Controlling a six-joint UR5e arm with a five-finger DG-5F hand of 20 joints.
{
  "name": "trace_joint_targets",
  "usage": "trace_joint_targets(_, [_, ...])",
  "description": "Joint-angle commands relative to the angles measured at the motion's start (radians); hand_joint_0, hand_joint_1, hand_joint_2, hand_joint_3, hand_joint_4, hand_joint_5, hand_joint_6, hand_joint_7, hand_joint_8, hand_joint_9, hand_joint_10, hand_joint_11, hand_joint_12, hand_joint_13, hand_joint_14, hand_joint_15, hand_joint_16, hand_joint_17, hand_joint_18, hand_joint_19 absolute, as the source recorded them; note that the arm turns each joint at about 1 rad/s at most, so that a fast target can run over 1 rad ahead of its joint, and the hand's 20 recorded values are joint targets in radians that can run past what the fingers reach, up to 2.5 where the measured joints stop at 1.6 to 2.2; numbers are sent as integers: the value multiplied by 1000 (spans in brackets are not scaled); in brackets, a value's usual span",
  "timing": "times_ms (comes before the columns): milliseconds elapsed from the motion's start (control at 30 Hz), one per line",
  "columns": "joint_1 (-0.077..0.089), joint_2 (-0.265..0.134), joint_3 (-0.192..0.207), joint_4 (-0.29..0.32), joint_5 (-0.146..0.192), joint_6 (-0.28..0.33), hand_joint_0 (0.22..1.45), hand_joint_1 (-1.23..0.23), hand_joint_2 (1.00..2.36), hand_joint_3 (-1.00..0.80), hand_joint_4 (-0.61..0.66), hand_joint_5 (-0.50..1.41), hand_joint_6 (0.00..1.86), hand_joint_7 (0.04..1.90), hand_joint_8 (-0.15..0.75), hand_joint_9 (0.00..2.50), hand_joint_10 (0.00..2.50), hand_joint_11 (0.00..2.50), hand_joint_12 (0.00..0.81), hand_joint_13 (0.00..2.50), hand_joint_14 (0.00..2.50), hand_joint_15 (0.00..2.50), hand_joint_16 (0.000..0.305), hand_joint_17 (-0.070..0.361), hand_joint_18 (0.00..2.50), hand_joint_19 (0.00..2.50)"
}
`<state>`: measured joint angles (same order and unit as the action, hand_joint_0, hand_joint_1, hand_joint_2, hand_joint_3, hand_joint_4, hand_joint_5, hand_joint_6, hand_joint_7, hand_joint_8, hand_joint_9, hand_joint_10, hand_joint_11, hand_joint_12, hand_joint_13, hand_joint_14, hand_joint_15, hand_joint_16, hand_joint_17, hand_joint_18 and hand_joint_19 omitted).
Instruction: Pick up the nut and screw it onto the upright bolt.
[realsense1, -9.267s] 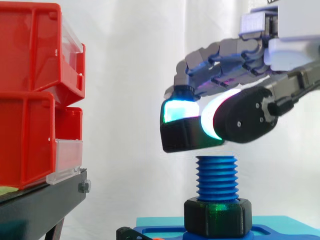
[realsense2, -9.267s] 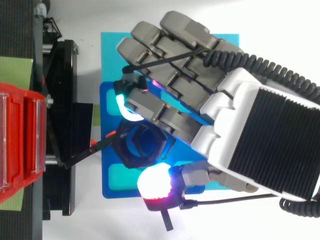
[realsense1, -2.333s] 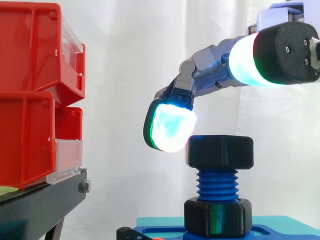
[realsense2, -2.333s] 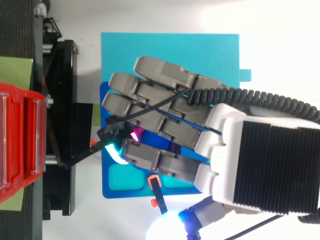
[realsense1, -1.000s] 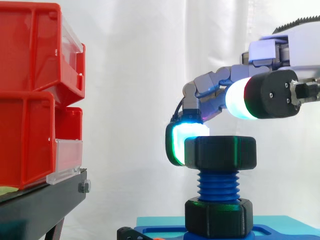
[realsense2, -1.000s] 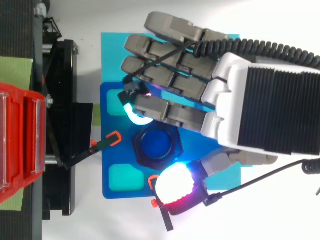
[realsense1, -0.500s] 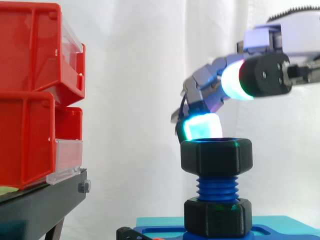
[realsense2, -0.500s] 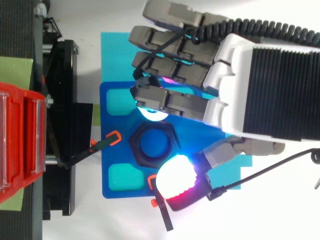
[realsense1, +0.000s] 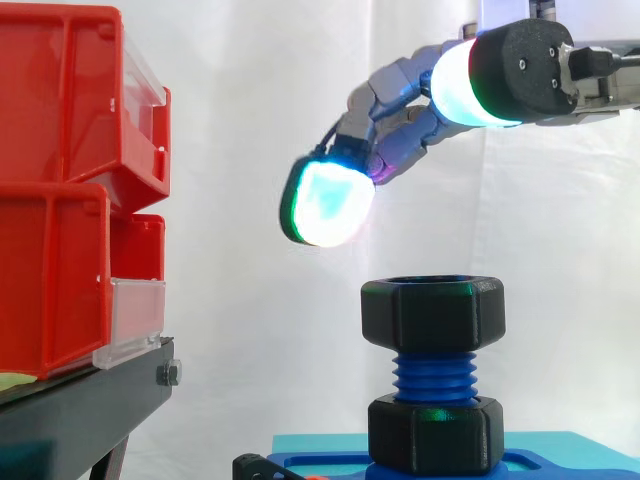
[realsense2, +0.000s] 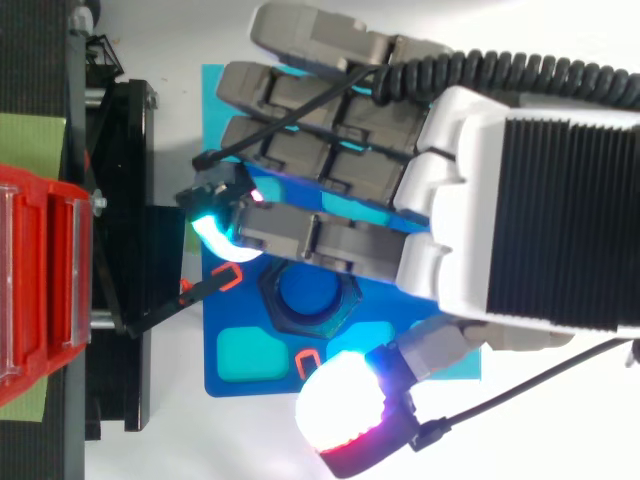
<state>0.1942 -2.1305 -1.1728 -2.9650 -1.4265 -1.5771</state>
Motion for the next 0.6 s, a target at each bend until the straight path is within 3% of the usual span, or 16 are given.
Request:
trace_joint_targets(0, [8,0,-25,52,1,-1,501,-59,1000,-500,207,-163,502,656,243,497,0,0,299,299,0,0,32,72,0,0])
trace_joint_targets(67, [19,-2,-47,93,8,-1,497,-42,1000,-500,208,-165,502,651,236,466,0,0,309,266,0,0,35,79,0,0])
trace_joint_targets(233, [34,-8,-47,96,8,0,491,-3,1000,-500,196,-162,502,651,227,380,0,0,329,183,0,0,39,88,0,0])
trace_joint_targets(400, [34,-32,-47,90,3,14,489,15,1000,-500,194,-151,502,660,225,355,0,0,334,154,0,0,40,91,0,0])
trace_joint_targets(567, [34,-32,-48,81,3,25,491,20,1000,-500,187,-137,502,725,228,342,0,0,333,144,0,0,40,89,0,0])
